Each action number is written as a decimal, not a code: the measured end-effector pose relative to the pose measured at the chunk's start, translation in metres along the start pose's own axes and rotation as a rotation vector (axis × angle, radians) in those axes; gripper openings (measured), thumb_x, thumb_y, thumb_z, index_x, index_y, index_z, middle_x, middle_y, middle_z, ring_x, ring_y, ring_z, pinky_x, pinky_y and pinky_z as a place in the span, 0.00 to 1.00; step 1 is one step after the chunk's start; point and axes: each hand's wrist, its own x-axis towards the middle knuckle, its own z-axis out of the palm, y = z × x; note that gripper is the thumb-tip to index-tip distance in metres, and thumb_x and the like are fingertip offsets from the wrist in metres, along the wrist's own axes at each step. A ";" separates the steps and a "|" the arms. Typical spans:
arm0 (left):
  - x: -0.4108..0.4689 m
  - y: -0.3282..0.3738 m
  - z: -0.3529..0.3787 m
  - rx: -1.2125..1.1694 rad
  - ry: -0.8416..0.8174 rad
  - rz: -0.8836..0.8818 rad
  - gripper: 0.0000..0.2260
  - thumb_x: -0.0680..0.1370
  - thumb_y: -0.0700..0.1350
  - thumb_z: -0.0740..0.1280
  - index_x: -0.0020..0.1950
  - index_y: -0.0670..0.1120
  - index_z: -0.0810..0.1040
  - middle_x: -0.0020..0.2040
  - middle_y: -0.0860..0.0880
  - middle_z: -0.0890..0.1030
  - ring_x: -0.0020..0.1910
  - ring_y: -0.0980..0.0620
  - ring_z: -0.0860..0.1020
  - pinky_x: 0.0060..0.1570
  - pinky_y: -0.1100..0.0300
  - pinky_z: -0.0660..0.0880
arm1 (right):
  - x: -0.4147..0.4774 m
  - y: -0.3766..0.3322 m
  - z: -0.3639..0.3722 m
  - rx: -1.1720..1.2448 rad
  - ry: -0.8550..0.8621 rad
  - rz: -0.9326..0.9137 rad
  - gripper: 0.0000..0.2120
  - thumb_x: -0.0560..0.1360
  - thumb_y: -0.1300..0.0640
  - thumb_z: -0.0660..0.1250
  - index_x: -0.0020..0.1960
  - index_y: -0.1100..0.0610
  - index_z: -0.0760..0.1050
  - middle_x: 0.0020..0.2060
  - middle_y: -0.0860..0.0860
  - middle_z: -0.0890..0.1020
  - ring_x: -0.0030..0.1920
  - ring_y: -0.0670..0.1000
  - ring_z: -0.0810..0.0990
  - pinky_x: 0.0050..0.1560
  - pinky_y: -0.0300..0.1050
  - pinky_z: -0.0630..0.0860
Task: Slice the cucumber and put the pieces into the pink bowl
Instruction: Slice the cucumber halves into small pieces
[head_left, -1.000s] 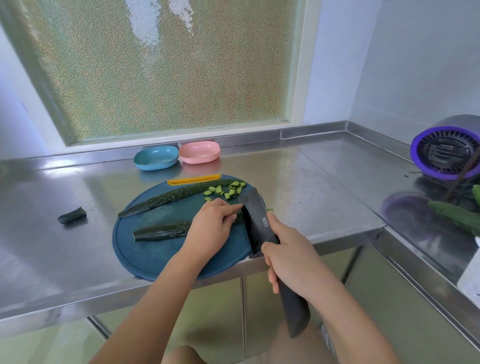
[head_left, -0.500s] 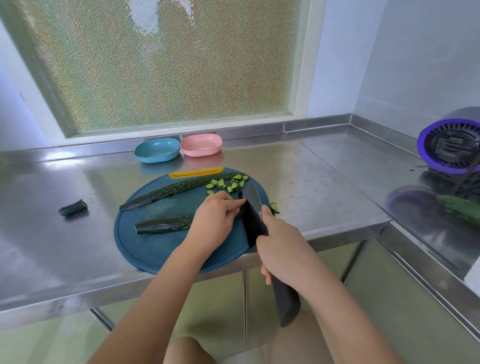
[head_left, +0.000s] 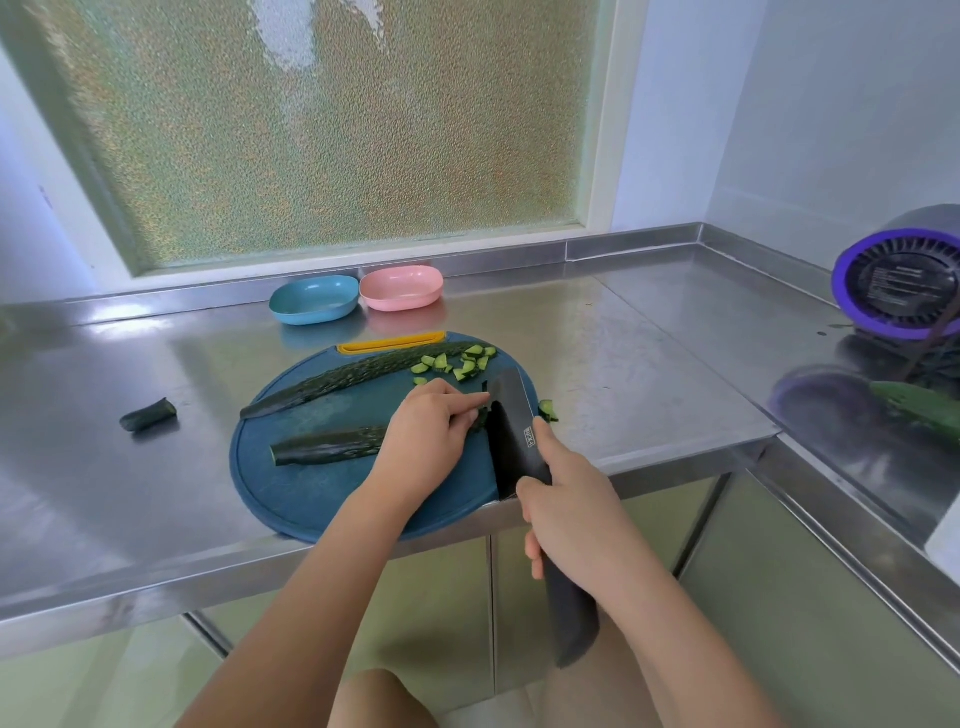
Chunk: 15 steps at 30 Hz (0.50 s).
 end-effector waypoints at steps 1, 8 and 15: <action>0.000 0.000 0.000 0.001 0.000 0.003 0.13 0.79 0.39 0.62 0.62 0.49 0.78 0.46 0.50 0.76 0.51 0.52 0.72 0.45 0.69 0.61 | 0.000 0.000 -0.001 0.015 0.008 -0.011 0.33 0.79 0.63 0.53 0.77 0.40 0.47 0.34 0.53 0.76 0.23 0.49 0.73 0.30 0.45 0.80; 0.000 0.001 -0.001 0.010 0.011 0.014 0.13 0.79 0.40 0.63 0.62 0.48 0.79 0.46 0.50 0.76 0.50 0.52 0.72 0.45 0.68 0.62 | 0.003 -0.002 -0.005 -0.011 0.001 -0.035 0.34 0.78 0.63 0.53 0.77 0.40 0.47 0.38 0.53 0.76 0.23 0.48 0.74 0.31 0.46 0.80; 0.001 0.001 0.000 0.013 0.003 0.016 0.13 0.79 0.40 0.63 0.61 0.48 0.79 0.44 0.49 0.75 0.49 0.51 0.72 0.44 0.67 0.63 | 0.006 -0.006 -0.008 -0.152 -0.023 -0.007 0.33 0.79 0.62 0.52 0.78 0.41 0.44 0.40 0.57 0.78 0.25 0.47 0.75 0.35 0.42 0.79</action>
